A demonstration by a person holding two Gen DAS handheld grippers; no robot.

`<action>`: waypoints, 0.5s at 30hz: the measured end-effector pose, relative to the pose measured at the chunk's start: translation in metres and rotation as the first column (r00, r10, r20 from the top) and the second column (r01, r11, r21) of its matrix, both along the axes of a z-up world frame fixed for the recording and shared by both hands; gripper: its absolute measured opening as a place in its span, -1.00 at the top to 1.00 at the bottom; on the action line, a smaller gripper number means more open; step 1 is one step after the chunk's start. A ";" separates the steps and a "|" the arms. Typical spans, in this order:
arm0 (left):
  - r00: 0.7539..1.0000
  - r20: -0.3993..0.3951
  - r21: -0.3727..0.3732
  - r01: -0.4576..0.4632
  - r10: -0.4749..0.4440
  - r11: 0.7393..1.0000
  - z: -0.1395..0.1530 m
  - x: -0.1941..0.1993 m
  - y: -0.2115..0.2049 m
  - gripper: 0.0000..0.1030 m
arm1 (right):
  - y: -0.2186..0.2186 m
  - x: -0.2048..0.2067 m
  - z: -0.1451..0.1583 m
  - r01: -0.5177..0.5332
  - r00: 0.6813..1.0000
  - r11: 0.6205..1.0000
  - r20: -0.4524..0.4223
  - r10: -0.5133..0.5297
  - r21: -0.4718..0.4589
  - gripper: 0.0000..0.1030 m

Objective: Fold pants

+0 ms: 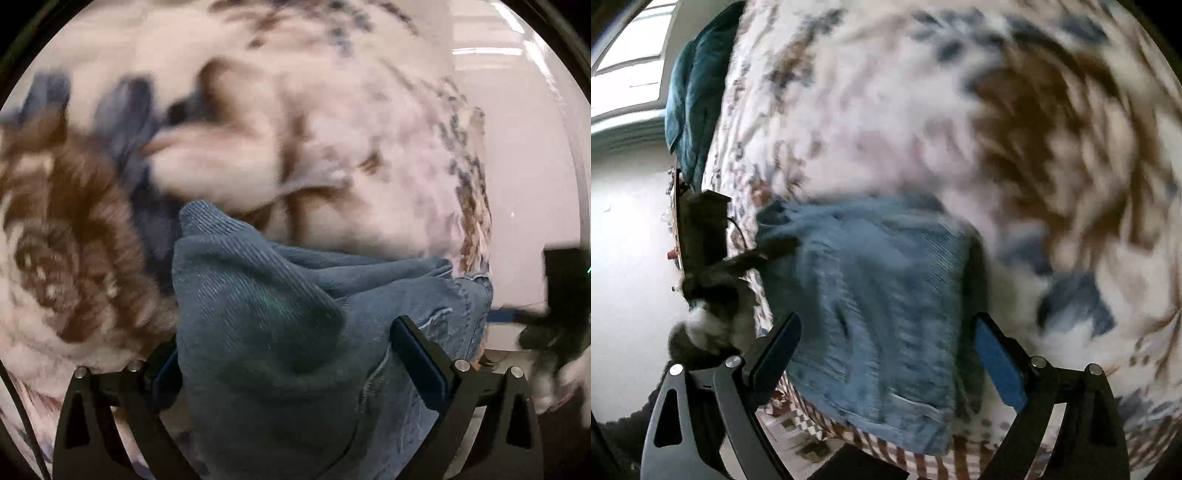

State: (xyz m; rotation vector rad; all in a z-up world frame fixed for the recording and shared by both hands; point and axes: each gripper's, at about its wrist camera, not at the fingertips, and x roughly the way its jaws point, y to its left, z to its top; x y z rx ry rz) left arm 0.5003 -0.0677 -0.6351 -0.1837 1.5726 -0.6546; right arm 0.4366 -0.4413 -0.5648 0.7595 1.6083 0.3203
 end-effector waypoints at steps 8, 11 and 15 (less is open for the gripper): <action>0.886 0.447 0.119 0.074 -0.120 0.990 0.098 -0.100 -0.043 -0.48 | 0.047 0.089 0.086 -0.187 0.978 0.961 0.054 0.201 -0.202 -0.84; 0.832 0.519 0.214 0.097 -0.198 0.972 0.105 -0.121 -0.071 -0.48 | 0.096 0.109 0.102 -0.320 0.940 0.919 0.042 0.338 -0.229 -0.84; 0.774 0.577 0.274 0.118 -0.261 0.955 0.109 -0.133 -0.080 -0.48 | 0.152 0.106 0.101 -0.503 0.862 0.840 -0.043 0.506 -0.202 -0.84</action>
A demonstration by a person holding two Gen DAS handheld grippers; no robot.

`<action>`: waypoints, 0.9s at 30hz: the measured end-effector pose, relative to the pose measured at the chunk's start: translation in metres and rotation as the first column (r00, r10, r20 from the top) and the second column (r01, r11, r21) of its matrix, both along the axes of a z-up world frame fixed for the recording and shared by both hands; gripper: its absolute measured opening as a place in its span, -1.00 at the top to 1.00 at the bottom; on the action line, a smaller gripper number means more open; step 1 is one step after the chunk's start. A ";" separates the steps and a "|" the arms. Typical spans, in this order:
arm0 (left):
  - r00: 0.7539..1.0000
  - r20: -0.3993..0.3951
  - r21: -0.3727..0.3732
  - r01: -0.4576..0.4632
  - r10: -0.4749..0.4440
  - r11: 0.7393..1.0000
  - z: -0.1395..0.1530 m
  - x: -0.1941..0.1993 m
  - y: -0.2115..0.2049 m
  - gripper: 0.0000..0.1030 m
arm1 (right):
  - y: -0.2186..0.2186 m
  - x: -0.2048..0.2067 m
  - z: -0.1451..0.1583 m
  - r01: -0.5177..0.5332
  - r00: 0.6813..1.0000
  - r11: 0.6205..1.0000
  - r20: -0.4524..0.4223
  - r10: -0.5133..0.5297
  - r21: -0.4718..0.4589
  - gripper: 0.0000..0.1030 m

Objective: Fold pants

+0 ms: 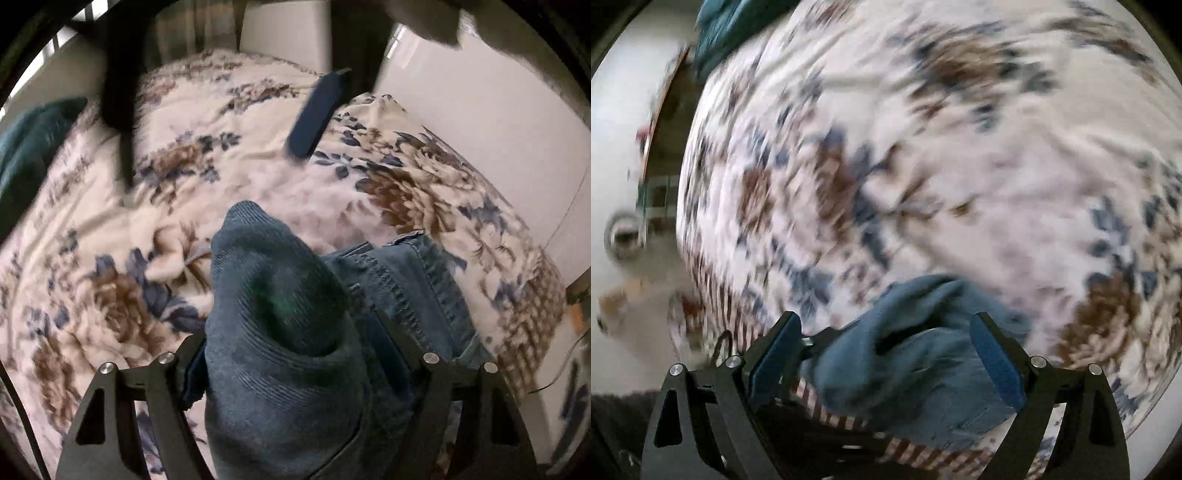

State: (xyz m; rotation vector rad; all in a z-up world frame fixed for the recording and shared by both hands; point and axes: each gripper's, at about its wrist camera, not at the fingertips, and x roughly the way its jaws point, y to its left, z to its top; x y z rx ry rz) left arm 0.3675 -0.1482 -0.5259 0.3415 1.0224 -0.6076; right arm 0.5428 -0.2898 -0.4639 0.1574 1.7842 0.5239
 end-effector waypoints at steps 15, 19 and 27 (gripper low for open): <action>1.000 0.020 0.031 -0.011 0.010 0.999 -0.016 -0.002 0.016 -0.45 | -0.117 -0.049 -0.083 0.747 0.620 0.652 -0.489 -0.614 0.128 0.92; 0.999 -0.008 0.026 -0.036 0.036 0.999 -0.019 0.002 0.022 -0.45 | -0.087 -0.030 -0.071 0.637 0.733 0.733 -0.484 -0.479 0.239 0.30; 0.989 -0.086 0.000 -0.124 0.123 0.992 -0.025 0.019 0.050 -0.53 | -0.067 -0.016 -0.055 0.532 0.822 0.820 -0.360 -0.441 0.211 0.87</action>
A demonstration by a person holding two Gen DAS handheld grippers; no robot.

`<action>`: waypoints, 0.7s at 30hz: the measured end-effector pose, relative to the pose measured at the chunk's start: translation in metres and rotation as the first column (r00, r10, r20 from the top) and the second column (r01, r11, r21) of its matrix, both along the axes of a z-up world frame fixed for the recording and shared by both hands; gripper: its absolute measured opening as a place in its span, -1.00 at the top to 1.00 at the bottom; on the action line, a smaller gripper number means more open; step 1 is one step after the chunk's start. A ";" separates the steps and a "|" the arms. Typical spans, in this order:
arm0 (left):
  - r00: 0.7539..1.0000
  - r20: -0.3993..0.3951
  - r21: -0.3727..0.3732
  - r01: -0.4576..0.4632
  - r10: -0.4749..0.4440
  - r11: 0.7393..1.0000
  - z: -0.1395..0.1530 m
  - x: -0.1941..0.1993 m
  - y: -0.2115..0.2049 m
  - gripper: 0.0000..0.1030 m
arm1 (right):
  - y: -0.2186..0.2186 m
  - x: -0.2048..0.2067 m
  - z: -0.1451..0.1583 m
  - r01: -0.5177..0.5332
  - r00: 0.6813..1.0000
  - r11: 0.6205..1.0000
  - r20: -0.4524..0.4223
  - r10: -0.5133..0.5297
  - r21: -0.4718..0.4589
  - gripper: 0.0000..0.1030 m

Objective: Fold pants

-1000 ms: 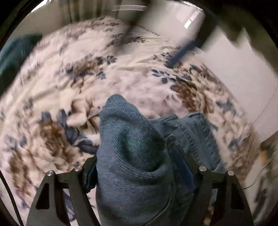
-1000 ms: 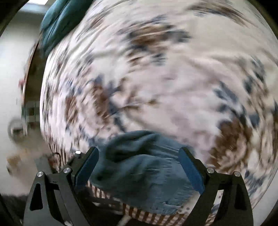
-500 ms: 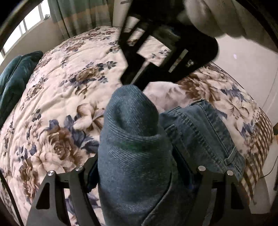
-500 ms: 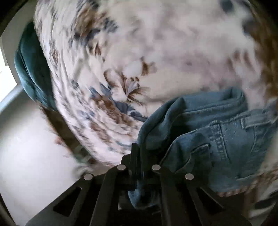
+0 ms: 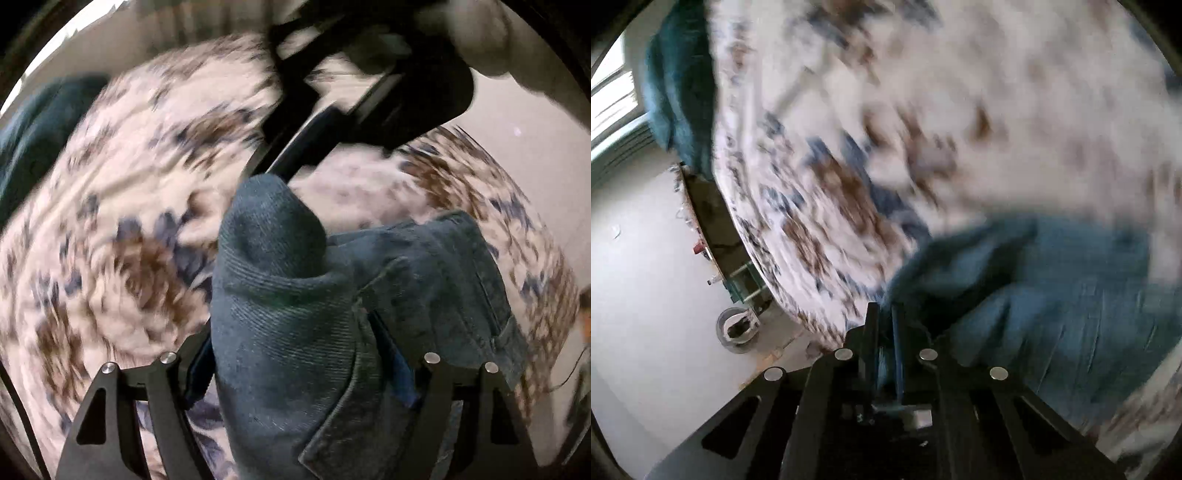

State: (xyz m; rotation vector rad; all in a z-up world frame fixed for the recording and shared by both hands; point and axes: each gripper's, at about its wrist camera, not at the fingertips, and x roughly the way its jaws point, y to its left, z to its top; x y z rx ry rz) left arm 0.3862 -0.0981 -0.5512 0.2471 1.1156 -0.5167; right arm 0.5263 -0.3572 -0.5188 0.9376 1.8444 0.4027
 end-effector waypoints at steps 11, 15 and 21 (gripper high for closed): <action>0.786 -0.497 -0.238 -0.530 0.366 0.814 -0.052 0.030 0.107 -0.61 | 0.064 0.023 -0.001 -0.231 0.954 0.963 0.163 0.253 -0.142 -0.56; 0.778 -0.513 -0.242 -0.537 0.363 0.808 -0.056 0.024 0.104 -0.61 | 0.102 0.019 -0.043 -0.345 0.925 0.925 0.108 0.364 -0.157 0.66; 0.789 -0.520 -0.248 -0.506 0.327 0.826 -0.063 0.024 0.105 -0.61 | 0.050 0.019 -0.089 0.017 0.999 0.997 -0.041 -0.020 -0.071 0.70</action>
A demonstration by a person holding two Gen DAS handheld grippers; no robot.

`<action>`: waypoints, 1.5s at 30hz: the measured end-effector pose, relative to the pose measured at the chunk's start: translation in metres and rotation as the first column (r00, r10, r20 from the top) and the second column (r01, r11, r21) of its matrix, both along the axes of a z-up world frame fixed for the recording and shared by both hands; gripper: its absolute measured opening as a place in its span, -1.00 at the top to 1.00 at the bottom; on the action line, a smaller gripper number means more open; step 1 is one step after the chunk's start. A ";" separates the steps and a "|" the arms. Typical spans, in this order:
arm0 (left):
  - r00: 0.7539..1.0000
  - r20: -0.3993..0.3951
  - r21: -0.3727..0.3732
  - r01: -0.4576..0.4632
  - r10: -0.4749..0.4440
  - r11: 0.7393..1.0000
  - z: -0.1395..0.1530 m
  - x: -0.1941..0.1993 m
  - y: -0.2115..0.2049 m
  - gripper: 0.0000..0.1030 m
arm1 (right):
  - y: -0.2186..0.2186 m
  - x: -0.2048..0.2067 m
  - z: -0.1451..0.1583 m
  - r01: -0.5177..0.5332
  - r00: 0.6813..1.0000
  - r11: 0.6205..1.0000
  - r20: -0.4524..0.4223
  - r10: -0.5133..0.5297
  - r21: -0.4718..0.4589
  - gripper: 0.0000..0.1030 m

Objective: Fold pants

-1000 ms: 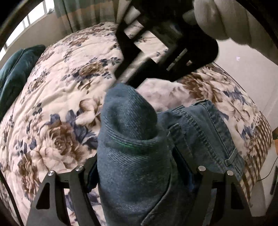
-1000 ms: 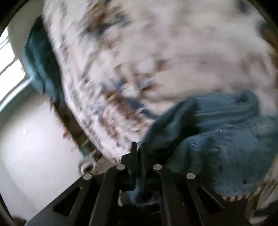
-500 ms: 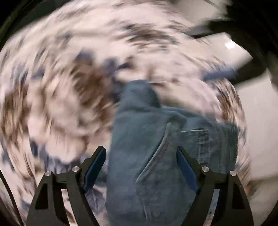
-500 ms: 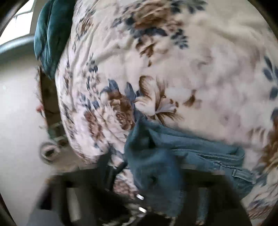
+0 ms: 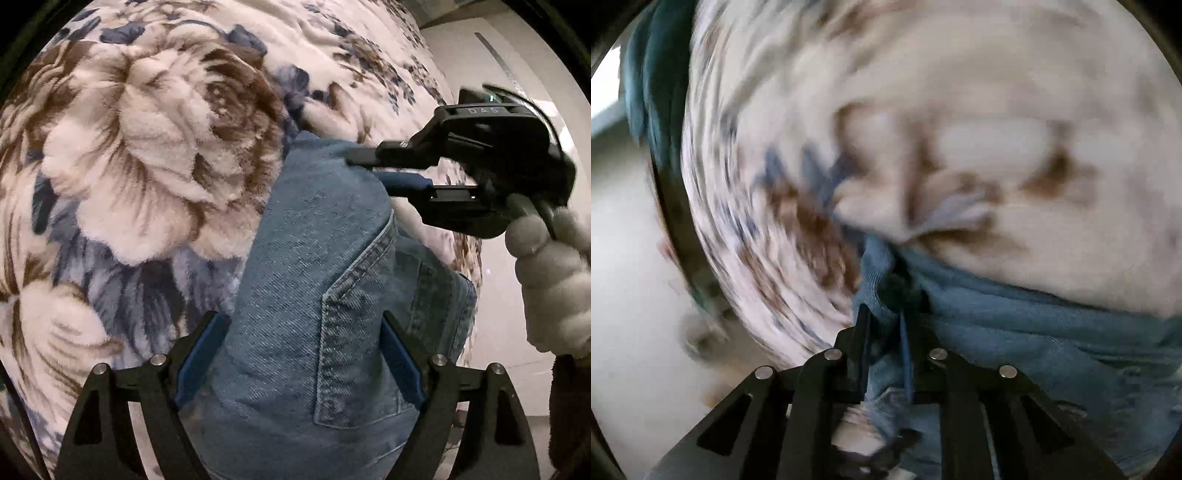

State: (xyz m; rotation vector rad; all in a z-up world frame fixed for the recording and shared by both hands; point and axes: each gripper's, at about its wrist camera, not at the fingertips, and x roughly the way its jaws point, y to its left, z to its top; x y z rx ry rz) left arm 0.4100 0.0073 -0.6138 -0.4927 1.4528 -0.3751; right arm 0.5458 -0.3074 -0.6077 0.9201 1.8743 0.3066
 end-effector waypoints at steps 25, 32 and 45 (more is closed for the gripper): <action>0.998 0.062 -0.005 -0.002 0.003 1.000 0.050 0.040 0.003 -0.61 | -0.149 -0.118 0.062 -0.045 0.993 0.922 0.081 0.082 -0.385 -0.53; 0.988 -0.062 0.295 0.156 -0.144 0.943 -0.010 0.126 -0.041 -0.61 | -0.125 -0.146 0.042 0.026 0.978 0.926 0.200 0.054 -0.377 0.44; 0.998 -0.051 0.366 0.048 -0.031 0.929 -0.011 0.142 -0.013 -0.65 | -0.166 -0.151 0.043 0.154 0.974 0.921 0.212 -0.080 -0.357 0.46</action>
